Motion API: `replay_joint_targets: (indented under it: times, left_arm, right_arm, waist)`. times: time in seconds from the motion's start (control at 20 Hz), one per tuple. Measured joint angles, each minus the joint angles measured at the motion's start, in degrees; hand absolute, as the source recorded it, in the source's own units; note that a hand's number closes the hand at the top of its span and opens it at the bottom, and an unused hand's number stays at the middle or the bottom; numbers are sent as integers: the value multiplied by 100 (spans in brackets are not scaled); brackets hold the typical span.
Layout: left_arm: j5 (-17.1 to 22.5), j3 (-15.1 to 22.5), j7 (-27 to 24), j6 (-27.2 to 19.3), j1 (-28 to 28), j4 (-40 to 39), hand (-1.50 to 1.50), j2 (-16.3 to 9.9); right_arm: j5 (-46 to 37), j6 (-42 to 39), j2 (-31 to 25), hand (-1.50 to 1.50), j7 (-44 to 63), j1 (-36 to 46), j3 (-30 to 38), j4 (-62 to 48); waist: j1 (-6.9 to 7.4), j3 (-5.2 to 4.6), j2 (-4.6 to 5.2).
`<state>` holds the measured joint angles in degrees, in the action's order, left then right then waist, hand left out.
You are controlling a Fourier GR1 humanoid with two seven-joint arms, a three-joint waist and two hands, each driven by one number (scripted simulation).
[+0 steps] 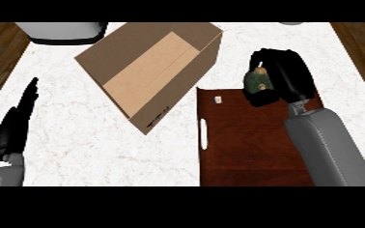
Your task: Pick the squash from the tray and place it in the cardboard box
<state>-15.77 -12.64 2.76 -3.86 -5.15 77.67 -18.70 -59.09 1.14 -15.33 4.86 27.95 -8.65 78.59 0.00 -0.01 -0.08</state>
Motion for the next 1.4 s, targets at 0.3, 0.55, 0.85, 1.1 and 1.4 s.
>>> replay_joint_targets:
  times: [0.3,0.55,0.85,1.1,1.4]
  left_arm:
    - [-34,6,-45,-1,-103,-127,0,33]
    - [-70,73,82,16,-54,64,0,91]
    - [-43,26,-9,87,-190,-105,0,47]
    - [-35,32,70,182,-331,-99,0,-14]
    - [-207,229,17,45,-561,-279,0,183]
  right_arm:
    - [207,-304,380,150,-33,693,-33,180]
    - [574,-619,903,150,218,1425,140,-50]
    - [1048,-143,1381,150,718,2455,136,-1112]
    - [1651,333,1486,150,868,3366,242,-2386]
    - [2358,1068,1522,150,712,4218,88,-3952]
  waist:
    - [28,-1,5]
    - [68,1,10]
    - [127,-2,28]
    - [232,-2,57]
    - [388,-6,111]
